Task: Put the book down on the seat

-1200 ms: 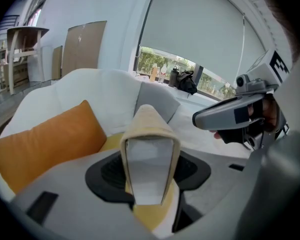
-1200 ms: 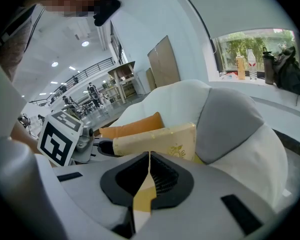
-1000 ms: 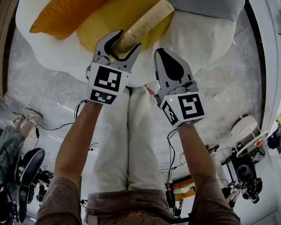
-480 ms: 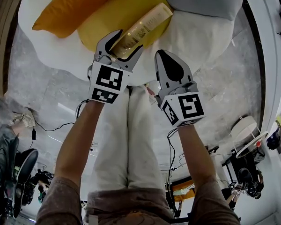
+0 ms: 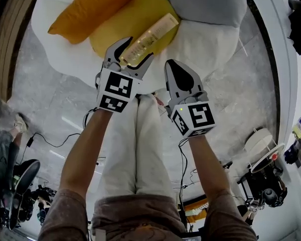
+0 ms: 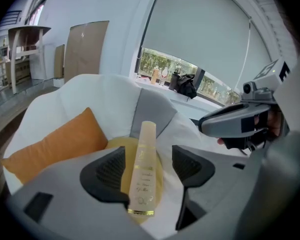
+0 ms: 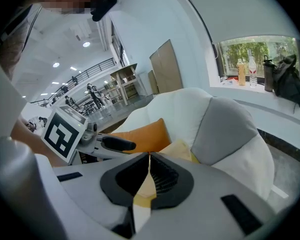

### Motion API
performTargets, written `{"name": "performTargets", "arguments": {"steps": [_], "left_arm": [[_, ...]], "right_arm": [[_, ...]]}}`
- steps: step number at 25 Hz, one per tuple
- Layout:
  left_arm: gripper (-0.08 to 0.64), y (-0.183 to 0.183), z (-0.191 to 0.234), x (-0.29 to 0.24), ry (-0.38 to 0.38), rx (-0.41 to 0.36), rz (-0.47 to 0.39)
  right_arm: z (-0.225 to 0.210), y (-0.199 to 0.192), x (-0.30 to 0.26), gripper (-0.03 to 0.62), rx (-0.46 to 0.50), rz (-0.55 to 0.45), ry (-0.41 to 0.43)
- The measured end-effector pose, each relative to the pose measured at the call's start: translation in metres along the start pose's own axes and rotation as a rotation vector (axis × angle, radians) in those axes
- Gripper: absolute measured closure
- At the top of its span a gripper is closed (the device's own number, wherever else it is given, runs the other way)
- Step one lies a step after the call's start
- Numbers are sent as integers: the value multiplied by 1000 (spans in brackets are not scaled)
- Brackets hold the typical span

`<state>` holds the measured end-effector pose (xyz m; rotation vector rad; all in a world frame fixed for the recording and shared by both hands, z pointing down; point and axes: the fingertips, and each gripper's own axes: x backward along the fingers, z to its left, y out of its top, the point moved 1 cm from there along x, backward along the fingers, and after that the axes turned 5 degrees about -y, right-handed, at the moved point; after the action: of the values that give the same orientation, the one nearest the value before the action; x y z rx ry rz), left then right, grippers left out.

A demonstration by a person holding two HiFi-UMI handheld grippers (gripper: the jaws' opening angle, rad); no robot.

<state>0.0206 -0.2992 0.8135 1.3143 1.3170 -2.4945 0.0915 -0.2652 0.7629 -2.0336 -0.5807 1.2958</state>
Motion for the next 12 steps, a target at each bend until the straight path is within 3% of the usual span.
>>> {"name": "performTargets", "arguments": {"steps": [4,12], "left_arm": [[284,17,-10,19,-14,15,-3],[503,62,-40,54,-22,35,-25]], "right_arm": [[13,14,11,571,9,-3,8],[32,49,42,571,23,-6,49]]}}
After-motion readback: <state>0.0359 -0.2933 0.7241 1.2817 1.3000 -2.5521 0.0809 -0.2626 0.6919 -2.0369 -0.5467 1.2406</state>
